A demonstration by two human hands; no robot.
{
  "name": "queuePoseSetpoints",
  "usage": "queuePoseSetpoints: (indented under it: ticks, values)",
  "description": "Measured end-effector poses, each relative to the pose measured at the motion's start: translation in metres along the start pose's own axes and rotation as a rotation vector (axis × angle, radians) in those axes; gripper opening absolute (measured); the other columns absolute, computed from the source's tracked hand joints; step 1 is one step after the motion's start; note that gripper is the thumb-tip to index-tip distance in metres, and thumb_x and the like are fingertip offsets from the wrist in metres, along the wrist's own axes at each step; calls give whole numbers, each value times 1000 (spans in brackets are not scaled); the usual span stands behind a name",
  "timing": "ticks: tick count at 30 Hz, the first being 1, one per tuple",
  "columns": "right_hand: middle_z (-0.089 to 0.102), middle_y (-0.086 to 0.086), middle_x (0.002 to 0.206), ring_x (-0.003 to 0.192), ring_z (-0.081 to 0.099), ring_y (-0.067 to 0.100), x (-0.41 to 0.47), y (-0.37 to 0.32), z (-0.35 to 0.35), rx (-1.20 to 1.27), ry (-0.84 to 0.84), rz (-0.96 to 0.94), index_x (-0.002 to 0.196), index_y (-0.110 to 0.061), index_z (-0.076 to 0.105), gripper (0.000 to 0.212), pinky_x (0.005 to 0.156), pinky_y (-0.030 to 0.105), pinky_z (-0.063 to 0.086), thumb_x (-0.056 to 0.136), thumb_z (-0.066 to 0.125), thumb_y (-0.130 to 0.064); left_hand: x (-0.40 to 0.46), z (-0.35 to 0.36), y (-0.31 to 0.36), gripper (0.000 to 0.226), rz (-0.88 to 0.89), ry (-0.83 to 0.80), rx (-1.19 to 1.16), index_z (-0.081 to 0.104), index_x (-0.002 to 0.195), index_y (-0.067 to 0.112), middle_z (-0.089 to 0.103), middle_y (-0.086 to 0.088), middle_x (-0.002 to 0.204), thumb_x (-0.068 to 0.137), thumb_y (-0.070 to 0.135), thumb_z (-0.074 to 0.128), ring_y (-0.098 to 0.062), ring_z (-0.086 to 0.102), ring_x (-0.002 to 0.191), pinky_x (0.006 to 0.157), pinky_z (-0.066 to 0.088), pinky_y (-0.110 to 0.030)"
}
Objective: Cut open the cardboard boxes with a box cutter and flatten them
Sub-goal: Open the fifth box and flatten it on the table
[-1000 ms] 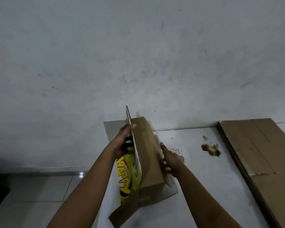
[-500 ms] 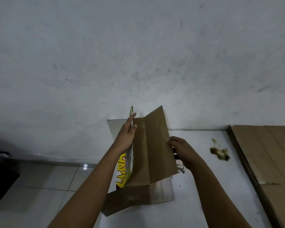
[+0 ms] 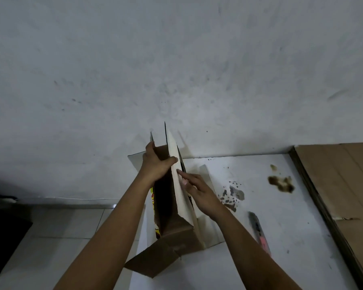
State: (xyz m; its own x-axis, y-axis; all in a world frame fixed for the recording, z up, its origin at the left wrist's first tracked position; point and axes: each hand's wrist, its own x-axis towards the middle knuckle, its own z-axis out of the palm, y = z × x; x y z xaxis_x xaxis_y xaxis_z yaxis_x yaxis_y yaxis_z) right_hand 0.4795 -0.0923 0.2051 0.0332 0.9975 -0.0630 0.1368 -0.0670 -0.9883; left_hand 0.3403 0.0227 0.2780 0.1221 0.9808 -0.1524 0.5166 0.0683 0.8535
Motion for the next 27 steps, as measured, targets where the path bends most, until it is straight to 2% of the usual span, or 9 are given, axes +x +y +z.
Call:
queuePoseSetpoints:
  ticks: [4,5,9,11,13,15,18,22,27]
  values:
    - [52,-4,147,133,48,17,6,45,3,42,-63,300,143,-33,50,72,112,46,40,89,37,-78,-5,3,0,103,15,29,15,15,156,23,36,-4,155,78,32,81,-25,43,136,100,41,-33]
    - [53,-1,146,132,49,18,4,53,3,32,-87,348,143,-30,51,78,111,47,40,86,36,-82,-6,5,0,102,16,31,34,15,156,23,36,-4,155,78,31,81,-26,43,136,100,42,-34]
    - [64,1,130,124,57,21,-11,69,-11,145,28,369,125,-24,66,66,103,43,48,90,42,-75,-11,9,-2,102,19,63,150,14,156,26,32,-6,156,78,36,79,-27,43,136,101,43,-40]
    - [62,-1,133,125,56,23,-24,74,-29,168,139,399,128,-21,64,77,103,45,49,83,46,-81,-12,10,-2,101,26,82,224,11,158,26,30,-7,156,80,38,75,-28,42,136,102,42,-43]
    - [58,0,132,125,55,22,-41,80,-52,145,210,458,135,-17,58,71,105,44,47,89,52,-70,-13,12,-1,99,35,99,287,10,158,25,28,-8,155,82,39,73,-29,43,135,99,43,-43]
    - [69,2,116,109,63,21,-60,86,-79,81,136,507,118,-16,69,62,97,42,51,86,57,-68,-12,15,1,98,36,106,312,10,158,25,28,-9,154,82,39,71,-30,44,133,97,44,-44]
    - [76,1,92,90,69,17,-83,82,-100,-72,-212,570,89,-16,78,50,96,42,52,87,61,-63,-11,21,3,99,30,103,308,9,158,26,29,-9,153,81,39,70,-31,46,131,97,46,-45]
    - [76,0,102,90,68,16,-70,73,-96,-157,-447,579,100,-21,78,43,86,36,53,90,61,-59,-12,26,6,100,22,96,316,8,158,29,27,-8,154,80,41,70,-33,44,133,99,46,-49]
    - [72,4,112,94,73,27,6,36,-81,-60,-319,472,119,-15,66,44,88,44,58,98,51,-52,-17,22,5,106,7,89,330,2,157,35,24,-6,157,75,45,69,-34,42,135,100,46,-52]
